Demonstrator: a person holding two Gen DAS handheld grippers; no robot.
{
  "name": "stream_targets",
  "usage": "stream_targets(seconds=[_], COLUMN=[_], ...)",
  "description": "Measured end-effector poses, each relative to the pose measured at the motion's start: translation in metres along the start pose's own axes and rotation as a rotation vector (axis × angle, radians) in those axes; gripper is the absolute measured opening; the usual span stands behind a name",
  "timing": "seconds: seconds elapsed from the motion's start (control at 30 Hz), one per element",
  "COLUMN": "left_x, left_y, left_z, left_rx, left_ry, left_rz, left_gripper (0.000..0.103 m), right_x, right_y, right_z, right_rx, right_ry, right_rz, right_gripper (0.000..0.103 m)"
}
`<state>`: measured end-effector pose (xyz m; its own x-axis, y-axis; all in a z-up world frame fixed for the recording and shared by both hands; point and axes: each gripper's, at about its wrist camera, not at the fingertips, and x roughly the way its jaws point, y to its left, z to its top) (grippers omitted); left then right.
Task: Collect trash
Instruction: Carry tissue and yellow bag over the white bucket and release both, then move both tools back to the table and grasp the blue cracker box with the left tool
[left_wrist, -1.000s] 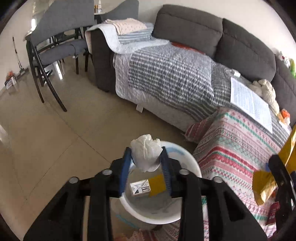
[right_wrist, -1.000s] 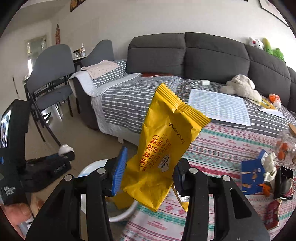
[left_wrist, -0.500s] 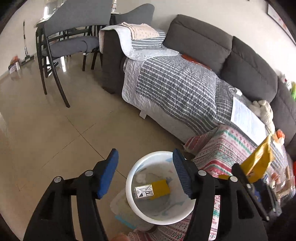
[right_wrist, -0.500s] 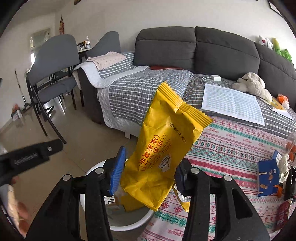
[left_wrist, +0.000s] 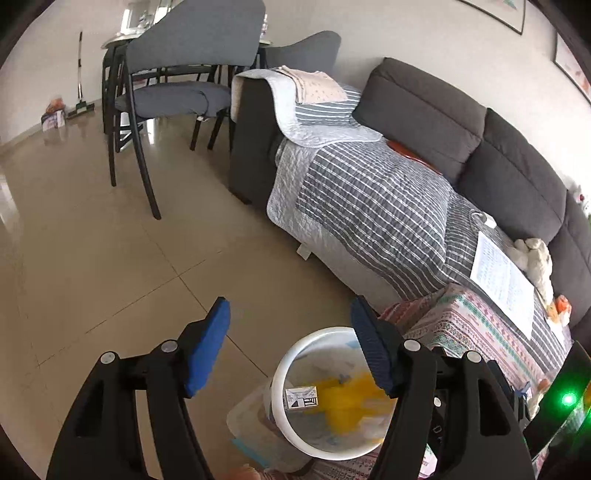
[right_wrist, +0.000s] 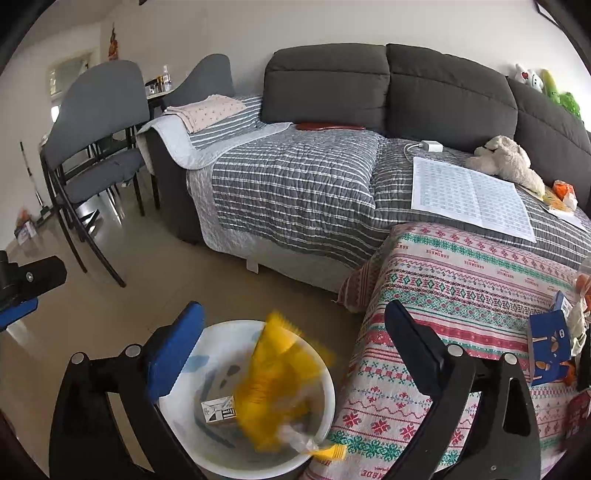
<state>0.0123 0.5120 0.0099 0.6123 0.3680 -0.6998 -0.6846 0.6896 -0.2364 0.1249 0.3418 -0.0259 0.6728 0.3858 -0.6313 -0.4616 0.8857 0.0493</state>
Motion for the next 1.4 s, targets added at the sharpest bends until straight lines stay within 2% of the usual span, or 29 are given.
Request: stream_targets(seconds=[0.03, 0.2, 0.33, 0.67, 1.07, 1.4], left_x=[0.0, -0.002, -0.003, 0.0, -0.005, 0.004], left_y=[0.0, -0.007, -0.018, -0.078, -0.186, -0.276], left_z=[0.0, -0.001, -0.005, -0.025, -0.065, -0.112], left_rx=[-0.003, 0.008, 0.023, 0.179, 0.345, 0.435], left_ry=[-0.003, -0.009, -0.019, -0.027, -0.03, 0.053], left_rz=[0.002, 0.01, 0.029, 0.086, 0.025, -0.071], left_gripper=[0.072, 0.075, 0.089, 0.089, 0.09, 0.09], right_x=[0.0, -0.001, -0.006, -0.026, -0.056, -0.091], right_y=[-0.001, -0.008, -0.022, -0.084, -0.183, -0.285], right_z=[0.0, 0.0, 0.001, 0.008, 0.002, -0.013], right_rx=[0.0, -0.001, 0.01, 0.07, 0.129, 0.21], right_ry=[0.0, 0.005, -0.004, -0.046, -0.067, -0.068], right_rz=[-0.006, -0.036, -0.074, -0.173, -0.285, -0.377], right_gripper=[0.095, 0.096, 0.096, 0.096, 0.096, 0.096])
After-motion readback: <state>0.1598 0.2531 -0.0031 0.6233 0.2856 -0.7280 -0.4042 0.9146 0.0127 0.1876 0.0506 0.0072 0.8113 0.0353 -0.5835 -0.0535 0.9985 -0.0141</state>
